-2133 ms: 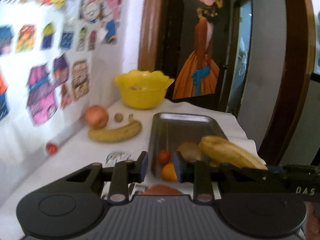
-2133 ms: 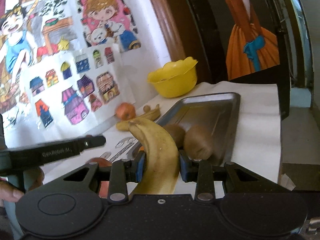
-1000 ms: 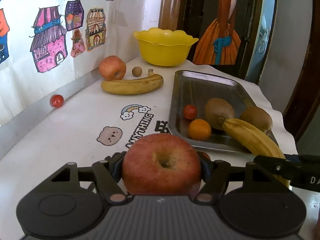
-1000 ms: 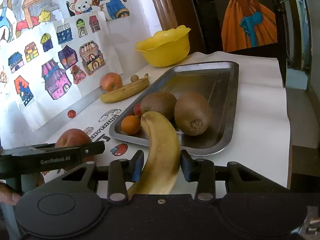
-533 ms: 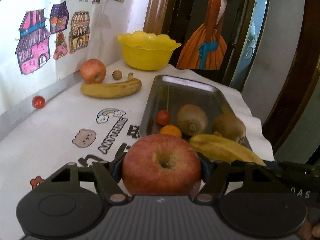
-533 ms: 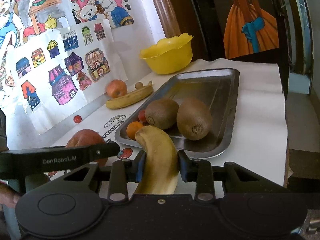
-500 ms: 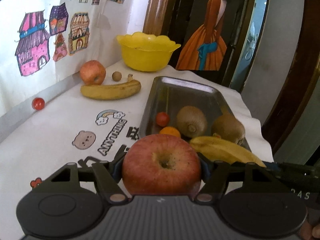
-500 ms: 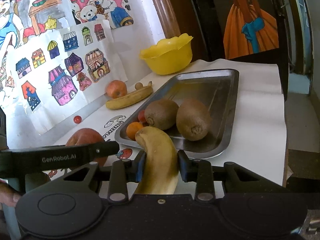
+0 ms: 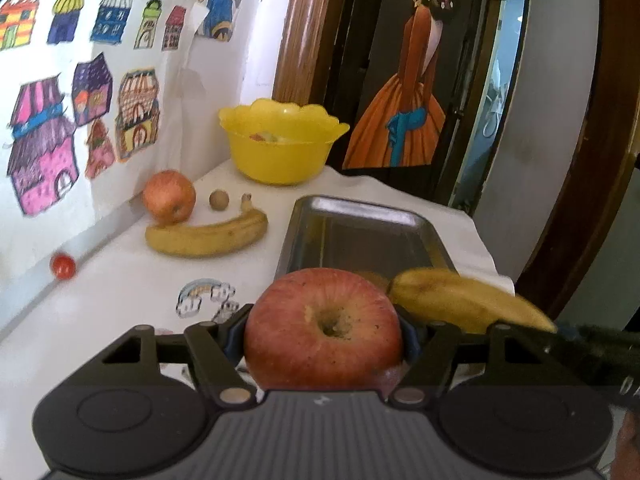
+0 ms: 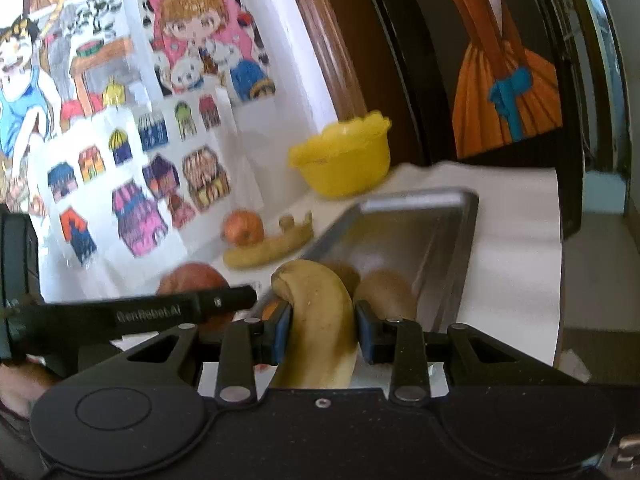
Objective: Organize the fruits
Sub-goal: 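Carry the apple over the tray with the left gripper while the right gripper lowers the banana into it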
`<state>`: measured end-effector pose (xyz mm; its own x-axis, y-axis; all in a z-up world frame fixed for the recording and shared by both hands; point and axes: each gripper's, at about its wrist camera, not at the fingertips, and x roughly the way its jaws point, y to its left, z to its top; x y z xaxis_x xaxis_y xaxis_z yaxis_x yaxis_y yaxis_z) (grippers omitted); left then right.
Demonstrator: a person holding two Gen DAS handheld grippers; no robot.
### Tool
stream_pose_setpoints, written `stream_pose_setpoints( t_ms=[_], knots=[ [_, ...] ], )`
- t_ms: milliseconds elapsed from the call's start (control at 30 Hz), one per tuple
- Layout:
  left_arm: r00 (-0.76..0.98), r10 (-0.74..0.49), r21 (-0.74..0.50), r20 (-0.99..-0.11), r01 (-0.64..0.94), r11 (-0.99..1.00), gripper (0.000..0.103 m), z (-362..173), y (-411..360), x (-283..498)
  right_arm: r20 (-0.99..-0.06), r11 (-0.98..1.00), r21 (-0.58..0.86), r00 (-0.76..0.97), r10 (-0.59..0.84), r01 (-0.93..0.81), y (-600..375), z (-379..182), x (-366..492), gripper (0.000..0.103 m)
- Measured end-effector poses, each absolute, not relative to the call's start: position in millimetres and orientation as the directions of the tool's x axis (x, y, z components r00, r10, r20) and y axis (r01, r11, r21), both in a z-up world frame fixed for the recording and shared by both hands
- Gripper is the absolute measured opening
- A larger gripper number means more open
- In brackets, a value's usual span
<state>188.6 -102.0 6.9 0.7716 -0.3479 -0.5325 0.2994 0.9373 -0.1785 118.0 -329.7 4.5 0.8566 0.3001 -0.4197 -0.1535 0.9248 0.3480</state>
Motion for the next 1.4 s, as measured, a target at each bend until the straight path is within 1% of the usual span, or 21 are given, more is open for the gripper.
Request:
stream_pose_setpoints(
  t_ms=[167, 300, 500, 733, 967, 1167, 1400],
  knots=[
    [0.796, -0.34, -0.175, -0.501, 0.292, 0.94, 0.074, 15, -107, 212, -0.367, 0.925, 0.348, 0.886, 0.283, -0.152, -345, 21, 147, 0.036],
    [0.804, -0.336, -0.19, -0.491, 0.278, 0.942, 0.074, 13, -112, 235, -0.361, 0.913, 0.385, 0.888, 0.284, -0.136, -358, 21, 177, 0.036],
    [0.797, -0.333, -0.178, -0.504, 0.282, 0.943, 0.074, -1, -123, 262, -0.39, 0.9, 0.428, 0.881, 0.27, -0.086, -368, 5, 210, 0.036],
    [0.772, -0.326, -0.161, -0.545, 0.285, 0.945, 0.074, -20, -133, 282, -0.453, 0.893, 0.448, 0.849, 0.271, -0.045, -369, -21, 230, 0.036],
    [0.765, -0.319, -0.149, -0.559, 0.286, 0.947, 0.074, -26, -137, 288, -0.466, 0.882, 0.469, 0.838, 0.282, -0.036, -372, -33, 237, 0.036],
    [0.763, -0.321, -0.137, -0.561, 0.297, 0.945, 0.074, -27, -142, 292, -0.459, 0.88, 0.475, 0.848, 0.266, -0.018, -375, -35, 239, 0.033],
    [0.746, -0.331, -0.142, -0.577, 0.307, 0.941, 0.074, -33, -147, 297, -0.471, 0.861, 0.508, 0.843, 0.259, 0.018, -385, -46, 238, 0.037]
  ],
)
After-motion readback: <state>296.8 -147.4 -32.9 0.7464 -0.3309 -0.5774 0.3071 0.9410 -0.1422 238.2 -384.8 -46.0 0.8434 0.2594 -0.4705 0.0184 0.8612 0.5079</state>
